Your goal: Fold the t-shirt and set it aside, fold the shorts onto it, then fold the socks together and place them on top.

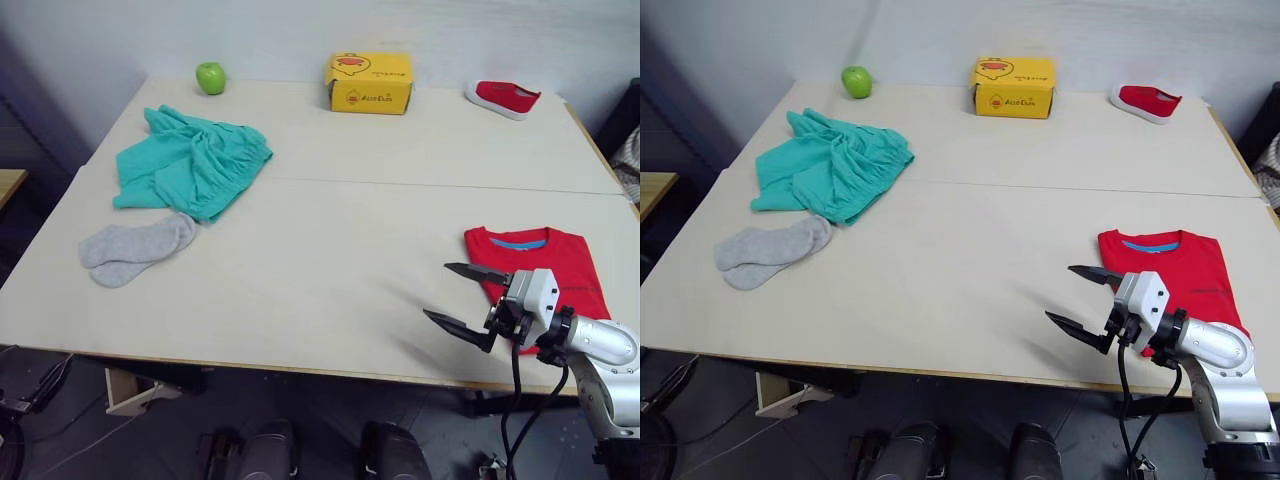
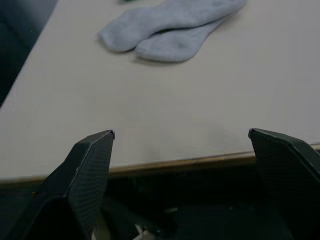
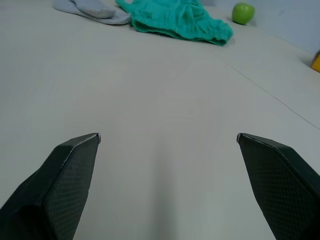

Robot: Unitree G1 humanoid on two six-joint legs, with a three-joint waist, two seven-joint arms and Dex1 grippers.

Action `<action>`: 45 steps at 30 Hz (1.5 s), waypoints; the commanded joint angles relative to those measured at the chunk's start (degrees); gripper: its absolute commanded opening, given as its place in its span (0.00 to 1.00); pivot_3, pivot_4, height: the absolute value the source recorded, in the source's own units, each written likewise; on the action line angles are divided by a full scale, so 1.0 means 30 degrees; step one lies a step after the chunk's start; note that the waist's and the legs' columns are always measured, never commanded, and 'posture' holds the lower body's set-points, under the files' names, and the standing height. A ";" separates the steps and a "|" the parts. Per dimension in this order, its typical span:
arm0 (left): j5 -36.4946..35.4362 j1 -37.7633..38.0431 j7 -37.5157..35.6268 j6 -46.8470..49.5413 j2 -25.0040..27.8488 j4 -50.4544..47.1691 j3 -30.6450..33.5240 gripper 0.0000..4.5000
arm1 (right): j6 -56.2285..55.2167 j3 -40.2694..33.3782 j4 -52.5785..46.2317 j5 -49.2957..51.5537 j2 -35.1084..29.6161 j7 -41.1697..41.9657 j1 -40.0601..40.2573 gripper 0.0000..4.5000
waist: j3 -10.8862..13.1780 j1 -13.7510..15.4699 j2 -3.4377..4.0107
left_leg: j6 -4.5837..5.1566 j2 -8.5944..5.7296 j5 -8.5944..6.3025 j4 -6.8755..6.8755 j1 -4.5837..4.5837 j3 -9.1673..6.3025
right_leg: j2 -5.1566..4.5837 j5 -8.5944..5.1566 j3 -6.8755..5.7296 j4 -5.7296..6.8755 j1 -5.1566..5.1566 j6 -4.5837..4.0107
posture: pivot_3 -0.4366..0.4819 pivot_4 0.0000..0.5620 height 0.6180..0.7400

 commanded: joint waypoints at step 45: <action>1.0022 -3.4217 0.0357 -0.6545 -0.1187 2.3805 -1.4211 0.02 | 0.0740 -0.3382 -0.4499 -0.0602 0.0200 -0.5145 0.3387 1.00 | 0.0210 0.0095 -0.0517 | -0.0119 0.0152 0.0108 0.0003 -0.0035 0.0564 | 0.0198 0.0088 0.0492 0.0194 -0.0354 -0.0040 | 0.48 0.27 1.00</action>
